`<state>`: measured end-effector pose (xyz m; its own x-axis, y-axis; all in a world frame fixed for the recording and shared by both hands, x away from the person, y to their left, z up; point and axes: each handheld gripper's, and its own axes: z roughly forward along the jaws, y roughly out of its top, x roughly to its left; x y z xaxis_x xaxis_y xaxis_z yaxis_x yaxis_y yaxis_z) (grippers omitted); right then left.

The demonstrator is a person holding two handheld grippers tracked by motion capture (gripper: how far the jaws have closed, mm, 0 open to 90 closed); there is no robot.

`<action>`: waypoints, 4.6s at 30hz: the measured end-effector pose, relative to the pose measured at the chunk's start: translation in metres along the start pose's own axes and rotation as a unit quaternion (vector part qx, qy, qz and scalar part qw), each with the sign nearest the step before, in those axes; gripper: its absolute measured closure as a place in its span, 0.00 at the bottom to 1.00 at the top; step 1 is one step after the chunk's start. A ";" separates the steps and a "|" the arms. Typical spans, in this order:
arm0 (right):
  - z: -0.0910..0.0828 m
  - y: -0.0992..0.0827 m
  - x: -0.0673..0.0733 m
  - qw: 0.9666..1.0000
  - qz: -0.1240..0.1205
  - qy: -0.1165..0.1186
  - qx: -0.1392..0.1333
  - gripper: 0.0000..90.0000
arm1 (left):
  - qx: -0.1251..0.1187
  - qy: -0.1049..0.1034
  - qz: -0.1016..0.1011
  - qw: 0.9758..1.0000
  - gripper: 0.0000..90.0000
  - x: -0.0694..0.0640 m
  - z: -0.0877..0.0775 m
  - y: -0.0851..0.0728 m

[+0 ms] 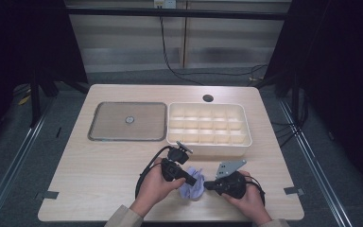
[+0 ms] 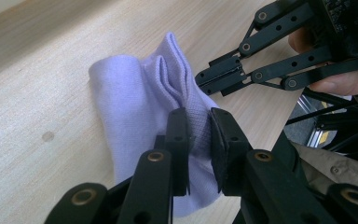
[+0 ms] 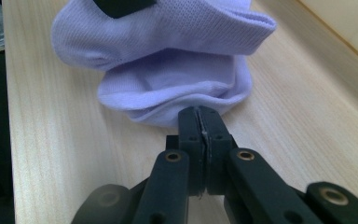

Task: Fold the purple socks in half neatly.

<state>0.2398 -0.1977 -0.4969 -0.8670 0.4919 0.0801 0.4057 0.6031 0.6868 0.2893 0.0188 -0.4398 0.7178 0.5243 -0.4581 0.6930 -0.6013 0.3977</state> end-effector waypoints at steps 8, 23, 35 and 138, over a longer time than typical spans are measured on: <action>0.000 0.000 -0.001 1.000 0.000 0.000 0.001 0.99 | 0.003 0.000 -0.002 1.000 0.87 0.000 0.004 0.001; 0.000 0.000 0.001 1.000 0.003 0.002 0.002 0.98 | 0.008 0.010 0.003 1.000 0.87 -0.001 0.010 0.000; 0.000 0.000 0.001 1.000 0.001 0.002 0.002 0.98 | 0.010 0.028 0.002 1.000 0.87 0.003 0.003 -0.002; 0.000 -0.002 -0.001 1.000 0.005 0.008 -0.002 0.96 | -0.008 0.049 -0.001 0.999 0.68 0.023 0.008 -0.018</action>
<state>0.2399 -0.1994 -0.4980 -0.8676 0.4875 0.0984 0.4131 0.5963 0.6883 0.2930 0.0370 -0.4637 0.7185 0.5823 -0.3803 0.6954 -0.5904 0.4098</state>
